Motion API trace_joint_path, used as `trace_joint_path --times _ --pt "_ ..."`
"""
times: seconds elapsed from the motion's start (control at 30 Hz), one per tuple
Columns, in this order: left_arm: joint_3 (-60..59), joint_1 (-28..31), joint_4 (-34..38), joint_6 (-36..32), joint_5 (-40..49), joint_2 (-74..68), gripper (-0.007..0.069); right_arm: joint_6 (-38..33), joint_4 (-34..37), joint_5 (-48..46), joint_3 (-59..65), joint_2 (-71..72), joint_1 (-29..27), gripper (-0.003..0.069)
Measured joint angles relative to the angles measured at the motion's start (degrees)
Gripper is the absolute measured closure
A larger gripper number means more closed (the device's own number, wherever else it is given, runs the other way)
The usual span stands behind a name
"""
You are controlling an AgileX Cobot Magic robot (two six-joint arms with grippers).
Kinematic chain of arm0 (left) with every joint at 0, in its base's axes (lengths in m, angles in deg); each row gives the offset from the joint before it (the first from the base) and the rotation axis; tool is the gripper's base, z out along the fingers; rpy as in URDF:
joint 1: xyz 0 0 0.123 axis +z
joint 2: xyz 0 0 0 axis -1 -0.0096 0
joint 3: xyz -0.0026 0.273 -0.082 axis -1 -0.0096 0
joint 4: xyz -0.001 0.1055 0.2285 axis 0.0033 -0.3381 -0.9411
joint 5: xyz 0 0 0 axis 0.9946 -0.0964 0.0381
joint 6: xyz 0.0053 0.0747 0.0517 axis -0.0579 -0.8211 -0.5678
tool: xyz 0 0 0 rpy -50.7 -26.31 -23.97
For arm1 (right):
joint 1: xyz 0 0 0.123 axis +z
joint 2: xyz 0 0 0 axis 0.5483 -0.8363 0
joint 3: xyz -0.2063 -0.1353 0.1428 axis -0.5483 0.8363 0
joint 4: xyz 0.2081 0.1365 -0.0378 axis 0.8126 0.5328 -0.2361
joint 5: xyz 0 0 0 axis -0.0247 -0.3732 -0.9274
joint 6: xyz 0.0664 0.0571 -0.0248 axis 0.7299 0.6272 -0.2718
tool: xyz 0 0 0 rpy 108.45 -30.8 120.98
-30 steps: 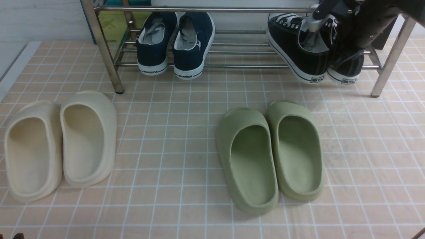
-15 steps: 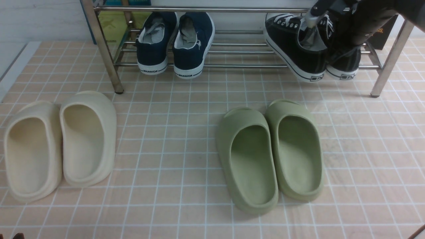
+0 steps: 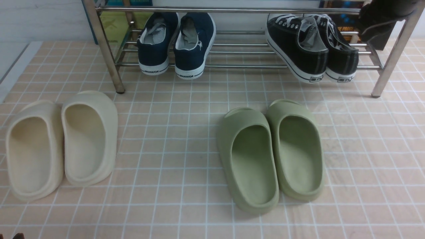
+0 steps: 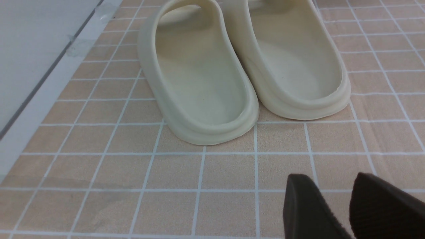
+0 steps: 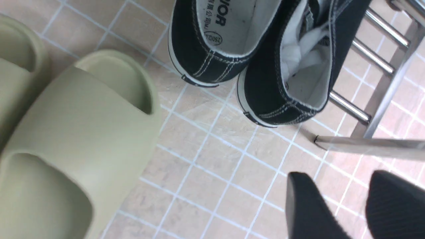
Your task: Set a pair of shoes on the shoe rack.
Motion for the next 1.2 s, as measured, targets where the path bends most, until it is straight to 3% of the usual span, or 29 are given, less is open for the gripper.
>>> trace_joint_path --times 0.13,0.23,0.47,0.7,0.87,0.93,1.2 --pt "0.0 0.0 -0.05 0.0 0.0 0.0 0.0385 2.9 2.17 -0.1 7.5 8.92 -0.06 0.0612" --pt "0.0 0.0 -0.05 0.0 0.0 0.0 0.0385 2.46 5.67 -0.21 14.77 17.36 -0.06 0.0674" --pt "0.0 0.0 -0.1 0.0 0.0 0.0 0.0385 1.24 14.09 -0.13 33.48 38.49 -0.06 0.0676" --pt "0.0 0.0 -0.1 0.0 0.0 0.0 0.0385 1.16 18.75 10.67 55.7 64.98 -0.06 0.067" --pt "0.0 0.0 -0.1 0.0 0.0 0.0 0.0385 3.08 18.25 16.82 67.16 77.8 -0.06 0.0668" --pt "0.0 0.0 -0.1 0.0 0.0 0.0 0.0385 5.6 14.94 18.42 71.86 83.09 -0.06 0.0667" --pt "0.0 0.0 -0.16 0.0 0.0 0.0 0.0385 12.42 11.43 22.0 78.91 97.53 -0.17 0.0667"
